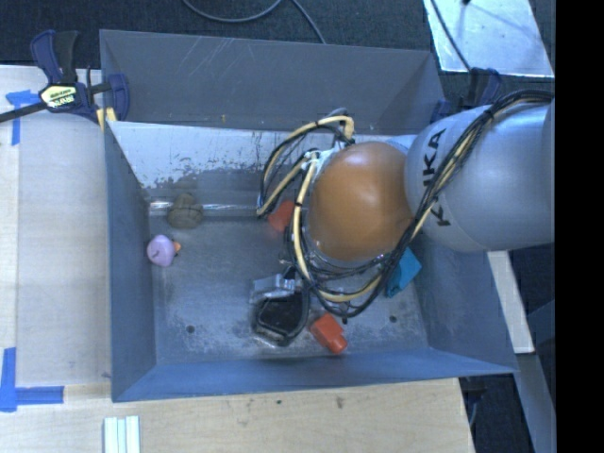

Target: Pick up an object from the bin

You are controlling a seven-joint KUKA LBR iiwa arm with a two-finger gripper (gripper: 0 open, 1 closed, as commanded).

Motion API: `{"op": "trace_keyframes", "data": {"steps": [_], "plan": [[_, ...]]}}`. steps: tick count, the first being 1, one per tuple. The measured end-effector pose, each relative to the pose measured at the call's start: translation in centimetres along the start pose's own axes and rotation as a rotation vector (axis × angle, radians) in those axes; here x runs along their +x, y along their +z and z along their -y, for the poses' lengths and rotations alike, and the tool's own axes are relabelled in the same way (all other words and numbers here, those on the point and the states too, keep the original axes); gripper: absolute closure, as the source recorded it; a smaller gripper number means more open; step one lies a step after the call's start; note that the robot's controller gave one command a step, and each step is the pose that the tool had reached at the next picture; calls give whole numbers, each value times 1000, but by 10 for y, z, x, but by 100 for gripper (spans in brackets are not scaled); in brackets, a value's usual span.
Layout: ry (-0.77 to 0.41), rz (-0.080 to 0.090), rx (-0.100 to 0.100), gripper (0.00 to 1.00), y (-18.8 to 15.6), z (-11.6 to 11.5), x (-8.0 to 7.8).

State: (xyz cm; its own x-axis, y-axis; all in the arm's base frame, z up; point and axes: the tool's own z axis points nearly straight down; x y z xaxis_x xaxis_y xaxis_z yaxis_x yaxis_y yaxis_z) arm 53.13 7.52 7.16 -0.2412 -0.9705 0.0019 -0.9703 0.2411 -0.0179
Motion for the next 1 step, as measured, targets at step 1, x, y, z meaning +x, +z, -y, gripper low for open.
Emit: {"op": "trace_keyframes", "data": {"steps": [1], "plan": [[-91,1,2,100,0,-2,-5]]}}
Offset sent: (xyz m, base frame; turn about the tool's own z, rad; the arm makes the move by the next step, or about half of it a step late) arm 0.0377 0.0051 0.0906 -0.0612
